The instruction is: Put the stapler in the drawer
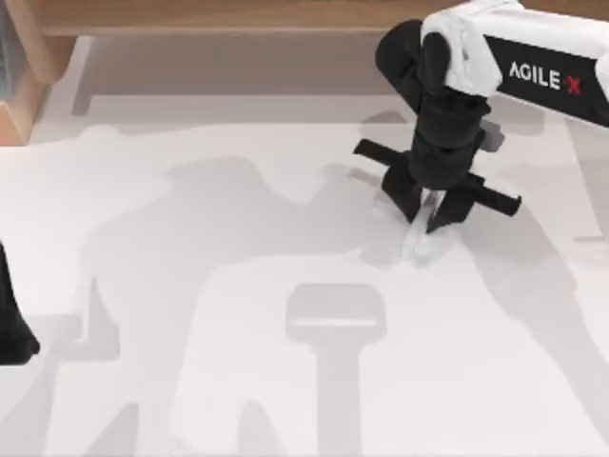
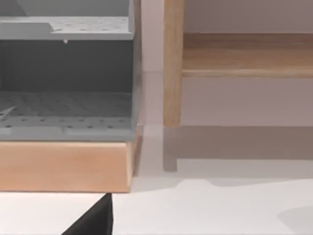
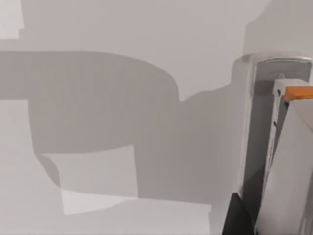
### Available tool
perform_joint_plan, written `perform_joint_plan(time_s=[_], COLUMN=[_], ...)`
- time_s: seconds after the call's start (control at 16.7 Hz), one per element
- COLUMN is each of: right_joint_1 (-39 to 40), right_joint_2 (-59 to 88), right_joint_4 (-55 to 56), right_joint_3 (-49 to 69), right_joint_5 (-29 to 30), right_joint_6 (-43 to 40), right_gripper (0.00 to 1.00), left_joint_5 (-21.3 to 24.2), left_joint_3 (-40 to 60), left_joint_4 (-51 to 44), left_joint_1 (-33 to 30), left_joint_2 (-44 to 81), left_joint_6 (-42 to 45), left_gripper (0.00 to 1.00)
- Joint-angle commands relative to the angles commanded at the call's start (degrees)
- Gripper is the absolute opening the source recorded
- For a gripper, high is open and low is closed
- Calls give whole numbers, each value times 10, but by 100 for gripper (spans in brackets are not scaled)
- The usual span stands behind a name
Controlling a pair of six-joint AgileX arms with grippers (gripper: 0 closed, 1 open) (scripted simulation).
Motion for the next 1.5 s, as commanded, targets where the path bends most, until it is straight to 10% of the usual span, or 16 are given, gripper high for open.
perform_joint_plan(time_s=[0.96, 1.5], right_joint_1=[-5, -171], right_joint_2=[-18, -192], right_joint_4=[-57, -105], right_joint_3=[45, 162], right_joint_5=[0, 9], right_joint_6=[-4, -212], right_gripper=[0, 0], left_joint_5=[0, 0], left_joint_3=[0, 0], left_joint_4=[0, 0], left_joint_1=[0, 0], left_joint_2=[0, 0], left_joint_6=[0, 0], left_gripper=[100, 100])
